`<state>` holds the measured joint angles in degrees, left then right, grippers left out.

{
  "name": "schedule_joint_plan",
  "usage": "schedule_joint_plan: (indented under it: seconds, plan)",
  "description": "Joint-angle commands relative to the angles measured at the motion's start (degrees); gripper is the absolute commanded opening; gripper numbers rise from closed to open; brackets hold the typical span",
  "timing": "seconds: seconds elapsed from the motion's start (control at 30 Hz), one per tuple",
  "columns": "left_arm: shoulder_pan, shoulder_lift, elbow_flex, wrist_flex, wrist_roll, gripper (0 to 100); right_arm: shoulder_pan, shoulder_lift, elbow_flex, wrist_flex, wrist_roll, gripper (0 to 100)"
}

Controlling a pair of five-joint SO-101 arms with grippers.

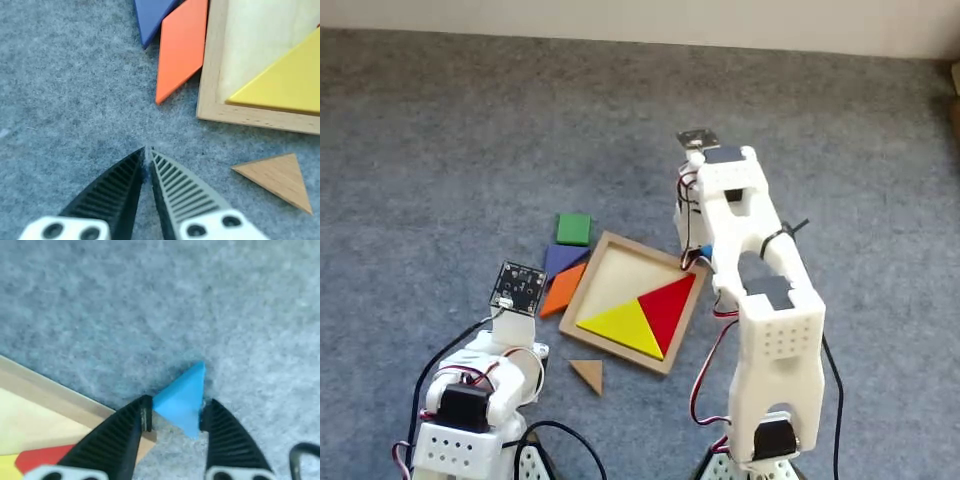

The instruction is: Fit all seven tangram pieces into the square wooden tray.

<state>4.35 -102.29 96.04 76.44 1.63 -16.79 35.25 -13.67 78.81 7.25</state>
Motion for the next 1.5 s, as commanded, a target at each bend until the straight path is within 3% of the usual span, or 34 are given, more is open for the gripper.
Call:
schedule_joint_plan:
  seconds: [0.0,0.77,0.9,1.1,1.47]
  plan:
    - [-0.57,-1.27,1.10,0.35,0.53,0,0.04,0.31,-0.31,-0.31,0.79,10.5]
    - [-0.66,-1.36,1.10,0.35,0.53,0,-3.82,-16.75,3.30,2.42,2.29,10.5]
    - [-0.66,-1.36,1.10,0.35,0.53,0,-3.12,-16.04,3.30,1.45,-0.53,11.5]
    - [-0.66,-1.36,1.10,0.35,0.53,0,-2.95,-9.71,2.86,-1.19,-7.91,23.1]
    - [-0.66,-1.36,1.10,0.35,0.53,0,-2.77,-2.24,-2.77,-2.77,-12.48,23.1]
